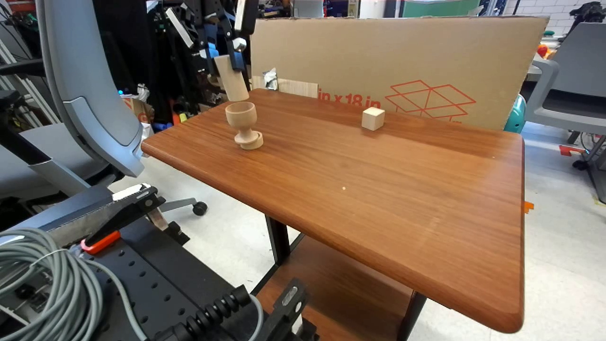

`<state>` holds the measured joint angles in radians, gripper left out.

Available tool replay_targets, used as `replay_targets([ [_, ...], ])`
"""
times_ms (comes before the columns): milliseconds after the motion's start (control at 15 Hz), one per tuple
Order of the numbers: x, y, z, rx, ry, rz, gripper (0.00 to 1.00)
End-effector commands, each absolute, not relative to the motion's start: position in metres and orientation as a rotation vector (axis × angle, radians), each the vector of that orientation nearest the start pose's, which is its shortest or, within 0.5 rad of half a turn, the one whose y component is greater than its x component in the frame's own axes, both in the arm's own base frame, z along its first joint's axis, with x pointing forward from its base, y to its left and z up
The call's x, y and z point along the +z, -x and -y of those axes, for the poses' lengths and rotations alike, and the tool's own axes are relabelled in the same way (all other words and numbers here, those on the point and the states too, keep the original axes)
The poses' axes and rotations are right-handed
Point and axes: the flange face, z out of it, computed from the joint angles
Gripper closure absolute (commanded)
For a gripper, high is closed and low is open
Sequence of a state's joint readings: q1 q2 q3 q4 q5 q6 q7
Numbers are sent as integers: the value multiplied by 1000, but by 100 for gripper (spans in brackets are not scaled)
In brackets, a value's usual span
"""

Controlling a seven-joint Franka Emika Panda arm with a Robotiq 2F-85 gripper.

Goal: Remove the object from the cube and put it in the object

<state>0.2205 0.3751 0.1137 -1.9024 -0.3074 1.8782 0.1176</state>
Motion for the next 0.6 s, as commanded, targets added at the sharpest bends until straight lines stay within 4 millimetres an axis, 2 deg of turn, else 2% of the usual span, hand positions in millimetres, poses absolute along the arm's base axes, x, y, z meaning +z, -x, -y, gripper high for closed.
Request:
replay_targets([
  [0,282,-561,-171,579,3346,664,90],
  [67,282,-561,-171,587,3345,660,47],
  [400,282,-561,-171,593,3345,669,9],
  [467,282,-561,-171,591,3342,673,2],
  [533,282,-561,-171,587,3339,678,0],
])
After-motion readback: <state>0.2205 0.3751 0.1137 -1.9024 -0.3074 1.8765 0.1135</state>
